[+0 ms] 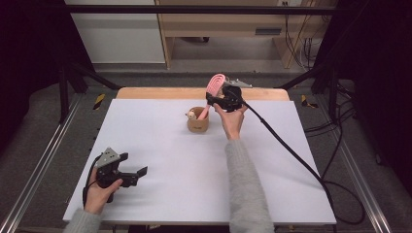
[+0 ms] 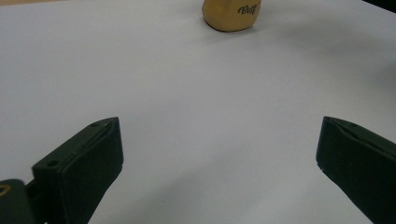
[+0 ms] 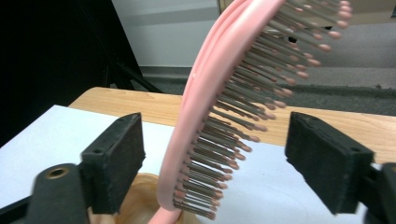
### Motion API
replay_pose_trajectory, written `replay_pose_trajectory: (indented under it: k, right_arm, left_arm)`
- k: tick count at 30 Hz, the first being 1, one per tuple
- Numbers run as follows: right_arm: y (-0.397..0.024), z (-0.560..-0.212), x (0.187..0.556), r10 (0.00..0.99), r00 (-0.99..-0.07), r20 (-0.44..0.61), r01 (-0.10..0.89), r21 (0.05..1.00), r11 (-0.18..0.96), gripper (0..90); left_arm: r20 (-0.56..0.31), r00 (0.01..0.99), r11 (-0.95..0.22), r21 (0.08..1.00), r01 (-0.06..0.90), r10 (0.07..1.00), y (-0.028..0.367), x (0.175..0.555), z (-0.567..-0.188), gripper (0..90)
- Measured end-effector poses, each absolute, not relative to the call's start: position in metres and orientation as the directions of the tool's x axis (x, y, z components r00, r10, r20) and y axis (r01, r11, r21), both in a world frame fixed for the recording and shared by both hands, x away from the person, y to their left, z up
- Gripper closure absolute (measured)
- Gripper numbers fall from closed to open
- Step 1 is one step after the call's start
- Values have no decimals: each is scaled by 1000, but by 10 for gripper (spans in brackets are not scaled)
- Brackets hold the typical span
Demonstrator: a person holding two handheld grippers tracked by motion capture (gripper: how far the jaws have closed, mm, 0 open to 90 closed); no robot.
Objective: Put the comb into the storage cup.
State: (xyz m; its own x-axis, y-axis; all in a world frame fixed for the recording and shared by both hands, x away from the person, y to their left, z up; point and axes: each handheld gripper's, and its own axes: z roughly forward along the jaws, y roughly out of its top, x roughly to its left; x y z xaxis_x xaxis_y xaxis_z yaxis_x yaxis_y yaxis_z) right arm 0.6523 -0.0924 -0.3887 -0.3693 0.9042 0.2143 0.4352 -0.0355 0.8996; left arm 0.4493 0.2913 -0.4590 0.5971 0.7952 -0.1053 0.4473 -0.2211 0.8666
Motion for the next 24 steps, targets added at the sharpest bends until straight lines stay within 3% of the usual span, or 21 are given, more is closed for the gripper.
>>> replay_pose_trajectory:
  k: [8, 24]
  right_arm:
    - [-95, -385, 643, 891, -416, 183, 418, 908, 8, 56]
    - [-97, -366, 611, 868, -490, 76, 362, 924, 124, 4]
  left_arm:
    - [-100, 597, -226, 866, 446, 796, 291, 450, -460, 6]
    - [-102, 596, -222, 868, 444, 796, 290, 450, -459, 6]
